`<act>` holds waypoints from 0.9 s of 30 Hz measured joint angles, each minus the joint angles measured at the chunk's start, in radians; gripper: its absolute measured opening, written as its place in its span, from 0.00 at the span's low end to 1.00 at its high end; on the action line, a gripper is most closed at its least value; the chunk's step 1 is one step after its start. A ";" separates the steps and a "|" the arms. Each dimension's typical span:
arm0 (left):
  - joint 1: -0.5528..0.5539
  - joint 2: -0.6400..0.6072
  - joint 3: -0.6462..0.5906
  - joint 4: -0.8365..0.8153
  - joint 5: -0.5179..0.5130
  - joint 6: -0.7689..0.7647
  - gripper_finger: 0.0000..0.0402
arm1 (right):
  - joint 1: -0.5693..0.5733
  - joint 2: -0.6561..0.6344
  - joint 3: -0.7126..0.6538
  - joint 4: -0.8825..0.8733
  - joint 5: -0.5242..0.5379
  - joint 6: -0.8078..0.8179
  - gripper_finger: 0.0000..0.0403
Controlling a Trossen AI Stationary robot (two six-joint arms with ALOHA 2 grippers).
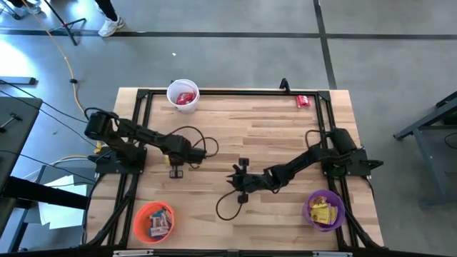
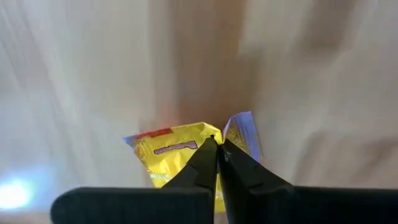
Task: Sort candy
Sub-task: Put the yellow candy into the purple bucket
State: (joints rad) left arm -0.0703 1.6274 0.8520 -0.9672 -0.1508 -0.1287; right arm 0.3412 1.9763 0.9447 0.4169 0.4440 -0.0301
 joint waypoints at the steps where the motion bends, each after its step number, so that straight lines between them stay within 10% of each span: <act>1: -0.009 -0.014 0.007 0.035 0.011 -0.001 0.00 | 0.005 -0.018 0.000 -0.036 0.020 0.005 0.17; 15: -0.117 -0.198 -0.084 0.840 0.032 -0.001 0.00 | 0.062 -0.092 0.000 -0.116 0.163 0.112 0.19; 27: -0.123 -0.166 -0.251 1.534 -0.266 -0.017 0.00 | 0.063 -0.092 0.000 -0.042 0.552 0.257 0.66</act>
State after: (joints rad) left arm -0.1931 1.4609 0.6014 0.5673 -0.4170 -0.1455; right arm 0.4044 1.8847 0.9451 0.3751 0.9961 0.2269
